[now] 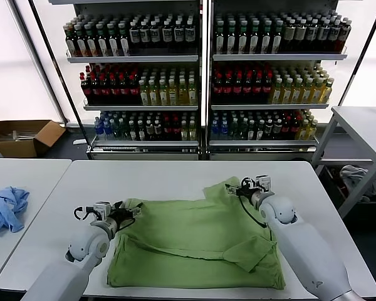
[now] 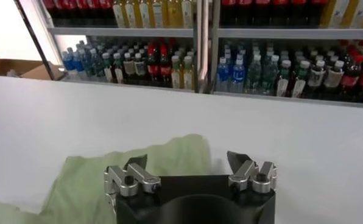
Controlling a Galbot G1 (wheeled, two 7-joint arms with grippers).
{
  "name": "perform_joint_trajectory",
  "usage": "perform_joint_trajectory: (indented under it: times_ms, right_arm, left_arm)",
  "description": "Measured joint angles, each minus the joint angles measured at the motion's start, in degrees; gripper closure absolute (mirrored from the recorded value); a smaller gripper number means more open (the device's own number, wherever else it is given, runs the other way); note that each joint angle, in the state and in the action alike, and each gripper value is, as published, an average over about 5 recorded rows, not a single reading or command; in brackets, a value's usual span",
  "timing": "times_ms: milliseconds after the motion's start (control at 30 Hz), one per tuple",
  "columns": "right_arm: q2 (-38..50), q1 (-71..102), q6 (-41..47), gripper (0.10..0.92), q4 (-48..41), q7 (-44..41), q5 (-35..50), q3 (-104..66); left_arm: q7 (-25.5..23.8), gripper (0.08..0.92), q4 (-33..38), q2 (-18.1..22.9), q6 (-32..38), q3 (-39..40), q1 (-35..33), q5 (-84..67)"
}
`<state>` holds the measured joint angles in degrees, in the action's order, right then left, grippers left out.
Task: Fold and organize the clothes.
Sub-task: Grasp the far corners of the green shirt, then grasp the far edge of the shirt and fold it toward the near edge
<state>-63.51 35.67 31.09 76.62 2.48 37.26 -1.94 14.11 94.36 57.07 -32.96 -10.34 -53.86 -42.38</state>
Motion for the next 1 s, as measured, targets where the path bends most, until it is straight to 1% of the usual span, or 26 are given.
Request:
perform_joint_trajectory:
  times_ms: [67,200,267,500,667,733,800,1000]
  right_arm:
    - [0.04,0.2,-0.35,0.307,-0.23,-0.43,-0.39,0.0]
    - [0.29,0.49,-1.13,0.427,-0.42,-1.43,-0.95,0.05]
    - [0.33,0.54,-1.48,0.47,-0.42,-1.83,-1.03,0.04]
    - [0.3,0.69,-2.62,0.687,-0.32,-2.82,-1.57,0.24]
    - [0.55,1.1,-3.24,0.825,0.04,-3.6,-2.04,0.27]
    - [0.72,1.25,-3.59,0.882,0.28,-3.94,-2.33,0.24]
    - [0.93,1.41,-4.03,0.913,0.64,-4.21,-2.63,0.09]
    - [2.01,2.22,-5.32,0.919,3.03,-4.21,-2.67,-0.91]
  left_arm:
    - [-0.27,0.359,0.09,0.03,0.02,0.03,-0.09,0.21]
    - [-1.06,0.472,0.37,-0.05,0.04,0.14,-0.37,0.76]
    - [-1.55,0.532,0.56,-0.12,0.05,0.2,-0.51,1.04]
    - [-3.15,0.732,0.95,-0.29,0.24,0.44,-0.84,2.1]
    - [-3.72,0.876,1.47,-0.49,0.81,0.7,-1.11,2.69]
    - [-3.84,0.909,1.59,-0.67,1.12,0.72,-1.07,2.85]
    - [-3.93,0.918,1.72,-0.87,1.45,0.7,-0.99,2.97]
    - [-3.8,0.919,2.7,-1.56,2.73,0.27,-1.33,3.1]
